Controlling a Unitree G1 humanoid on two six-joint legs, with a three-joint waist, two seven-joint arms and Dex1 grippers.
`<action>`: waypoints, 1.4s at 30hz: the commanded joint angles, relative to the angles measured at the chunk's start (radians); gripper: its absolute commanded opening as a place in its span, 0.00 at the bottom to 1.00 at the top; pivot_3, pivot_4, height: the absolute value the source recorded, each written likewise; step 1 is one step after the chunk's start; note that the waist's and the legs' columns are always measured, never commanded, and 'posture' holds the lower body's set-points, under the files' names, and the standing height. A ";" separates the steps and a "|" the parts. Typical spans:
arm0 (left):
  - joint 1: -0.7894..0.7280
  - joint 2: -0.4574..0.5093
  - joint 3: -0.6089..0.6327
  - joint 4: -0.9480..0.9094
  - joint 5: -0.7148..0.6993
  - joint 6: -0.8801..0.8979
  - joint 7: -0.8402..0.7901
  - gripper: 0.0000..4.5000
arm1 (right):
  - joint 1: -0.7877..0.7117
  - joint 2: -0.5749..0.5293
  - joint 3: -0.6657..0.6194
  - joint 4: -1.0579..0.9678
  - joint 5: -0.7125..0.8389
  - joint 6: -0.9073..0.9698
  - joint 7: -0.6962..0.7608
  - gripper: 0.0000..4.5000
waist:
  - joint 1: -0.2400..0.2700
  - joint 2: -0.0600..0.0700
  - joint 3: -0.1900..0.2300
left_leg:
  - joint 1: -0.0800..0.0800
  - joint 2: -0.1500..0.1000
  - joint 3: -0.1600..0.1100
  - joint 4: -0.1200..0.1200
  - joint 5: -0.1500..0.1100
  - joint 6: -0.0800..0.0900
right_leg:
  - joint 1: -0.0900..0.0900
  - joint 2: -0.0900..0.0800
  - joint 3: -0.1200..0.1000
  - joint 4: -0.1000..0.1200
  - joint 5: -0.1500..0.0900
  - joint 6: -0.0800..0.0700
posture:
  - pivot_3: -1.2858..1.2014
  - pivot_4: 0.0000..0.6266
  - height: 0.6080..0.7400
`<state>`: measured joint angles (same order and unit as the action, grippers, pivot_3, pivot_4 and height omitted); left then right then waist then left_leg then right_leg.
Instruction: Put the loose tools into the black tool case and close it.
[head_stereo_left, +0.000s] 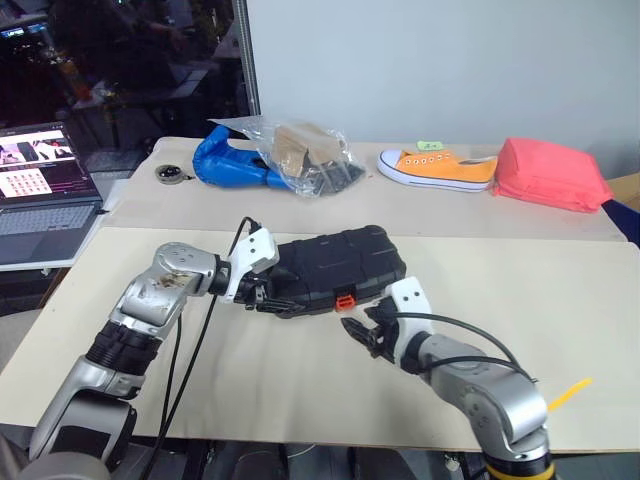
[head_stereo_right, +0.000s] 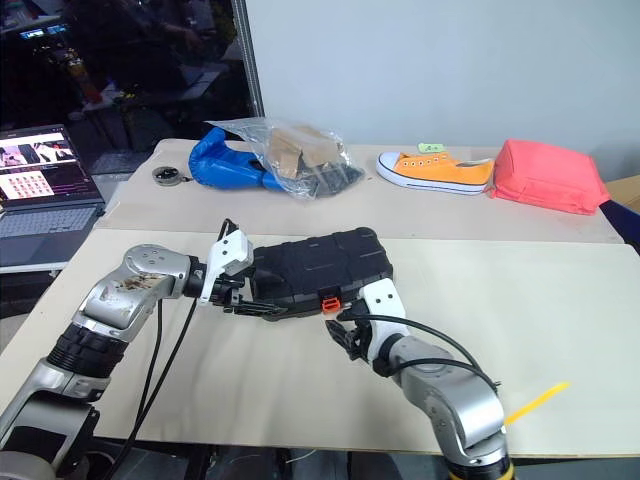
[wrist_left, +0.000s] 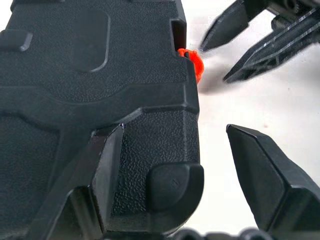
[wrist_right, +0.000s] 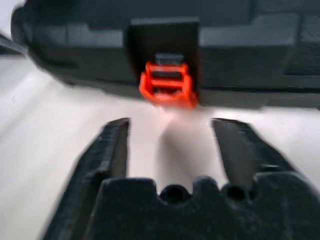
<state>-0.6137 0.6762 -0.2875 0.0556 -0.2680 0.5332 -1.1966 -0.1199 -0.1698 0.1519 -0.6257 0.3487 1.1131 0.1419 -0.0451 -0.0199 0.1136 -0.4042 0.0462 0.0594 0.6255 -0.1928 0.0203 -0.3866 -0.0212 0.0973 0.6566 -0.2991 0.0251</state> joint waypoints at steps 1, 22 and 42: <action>0.045 0.006 -0.061 0.060 0.056 0.036 -0.003 0.78 | 0.000 0.052 0.023 0.008 -0.042 -0.068 -0.058 0.87 | 0.000 0.000 0.000 | 0.000 0.000 0.000 0.000 0.000 0.000 | 0.000 0.000 0.000 0.000 0.000 0.000 | 0.52 0.24 1.00; 0.062 0.038 -0.048 0.002 0.044 0.075 0.002 0.78 | 0.004 0.123 0.122 0.077 -0.184 -0.244 -0.114 0.28 | -0.021 -0.001 0.001 | -0.001 0.000 0.000 -0.001 0.000 0.000 | -0.001 -0.003 0.000 -0.001 0.000 0.000 | 0.52 0.24 1.00; 0.055 0.023 -0.057 0.004 0.047 0.074 0.007 0.78 | -0.026 0.012 0.155 -0.114 -0.188 -0.059 -0.061 0.28 | -0.017 -0.002 0.001 | -0.003 0.000 0.000 -0.002 0.000 0.000 | -0.002 -0.004 0.000 -0.004 0.000 0.000 | 0.52 0.24 1.00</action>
<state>-0.5978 0.6993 -0.2783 0.0125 -0.2681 0.5508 -1.1904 -0.1052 -0.1598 0.3049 -0.6470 0.1618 1.0455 0.0800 -0.0623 -0.0219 0.1147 -0.4069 0.0461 0.0597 0.6231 -0.1930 0.0201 -0.3887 -0.0253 0.0969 0.6529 -0.2991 0.0250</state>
